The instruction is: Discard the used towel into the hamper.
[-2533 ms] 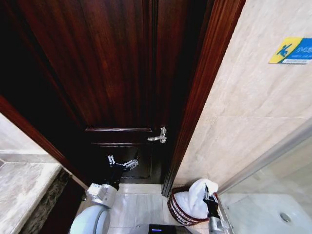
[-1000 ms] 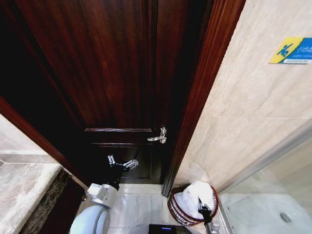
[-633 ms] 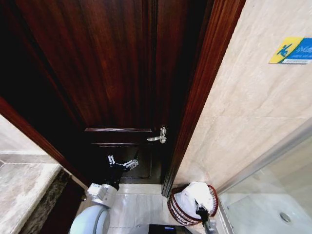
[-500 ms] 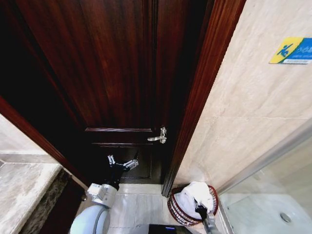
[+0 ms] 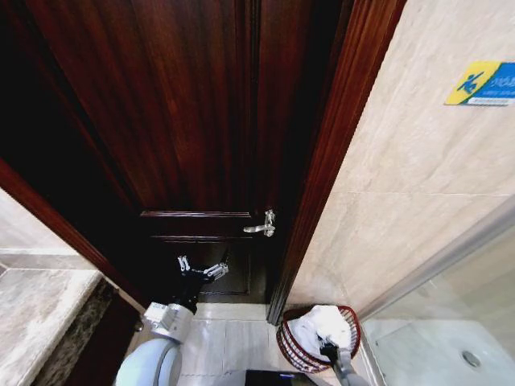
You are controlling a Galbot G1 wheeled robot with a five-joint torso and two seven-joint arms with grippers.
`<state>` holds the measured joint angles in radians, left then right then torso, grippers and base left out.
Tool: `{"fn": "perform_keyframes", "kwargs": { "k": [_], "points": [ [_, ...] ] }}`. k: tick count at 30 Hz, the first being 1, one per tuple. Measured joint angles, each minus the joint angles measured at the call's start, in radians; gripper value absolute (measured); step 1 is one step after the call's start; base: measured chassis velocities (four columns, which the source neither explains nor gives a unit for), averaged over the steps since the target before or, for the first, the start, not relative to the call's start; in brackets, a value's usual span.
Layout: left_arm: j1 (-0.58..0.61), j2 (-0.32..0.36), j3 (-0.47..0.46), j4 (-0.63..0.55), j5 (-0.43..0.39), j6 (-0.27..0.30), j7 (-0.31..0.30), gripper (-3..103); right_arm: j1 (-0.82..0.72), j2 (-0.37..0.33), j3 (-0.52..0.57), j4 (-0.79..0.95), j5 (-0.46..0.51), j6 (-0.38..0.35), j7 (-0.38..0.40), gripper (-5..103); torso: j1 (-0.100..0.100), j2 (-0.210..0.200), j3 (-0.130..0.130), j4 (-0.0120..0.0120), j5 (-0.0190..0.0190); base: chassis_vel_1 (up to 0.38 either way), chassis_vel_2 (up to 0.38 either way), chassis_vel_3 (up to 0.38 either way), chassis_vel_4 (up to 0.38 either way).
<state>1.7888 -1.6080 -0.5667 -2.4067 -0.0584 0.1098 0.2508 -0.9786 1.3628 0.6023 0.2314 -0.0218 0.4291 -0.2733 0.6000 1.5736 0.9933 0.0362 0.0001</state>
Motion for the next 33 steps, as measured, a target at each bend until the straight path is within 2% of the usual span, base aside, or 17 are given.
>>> {"fn": "perform_keyframes", "kwargs": {
  "k": [13,15,16,20,26,33],
  "points": [
    [0.0,0.0,0.0,0.0,0.0,0.0,0.0,100,0.047,0.001,-0.002,-0.021,-0.023,-0.116,0.011,5,0.0,0.0,0.0,-0.0001,-0.0002,0.0,0.0,0.0,0.0],
    [0.0,0.0,0.0,0.0,0.0,0.0,0.0,100,0.067,0.004,-0.002,-0.035,-0.047,-0.168,0.026,5,0.0,0.0,0.0,-0.0001,-0.0001,0.0,0.0,0.0,0.0],
    [0.0,0.0,0.0,0.0,0.0,0.0,0.0,100,0.067,0.004,-0.002,-0.035,-0.047,-0.168,0.026,5,0.0,0.0,0.0,-0.0001,-0.0001,0.0,0.0,0.0,0.0],
    [0.0,0.0,0.0,0.0,0.0,0.0,0.0,100,0.093,0.009,0.002,-0.047,-0.057,-0.243,0.037,5,0.0,0.0,0.0,0.0,-0.0002,0.0,0.0,0.0,0.0],
    [0.0,0.0,0.0,0.0,0.0,0.0,0.0,100,0.102,0.016,0.007,-0.051,-0.029,-0.265,-0.003,5,0.0,0.0,0.0,-0.0001,-0.0001,0.0,0.0,0.0,0.0],
    [0.0,0.0,0.0,0.0,0.0,0.0,0.0,100,0.11,0.02,0.004,-0.038,-0.021,-0.311,0.008,5,0.0,0.0,0.0,0.0,-0.0001,0.0,0.0,0.0,0.0]
  ]
}}
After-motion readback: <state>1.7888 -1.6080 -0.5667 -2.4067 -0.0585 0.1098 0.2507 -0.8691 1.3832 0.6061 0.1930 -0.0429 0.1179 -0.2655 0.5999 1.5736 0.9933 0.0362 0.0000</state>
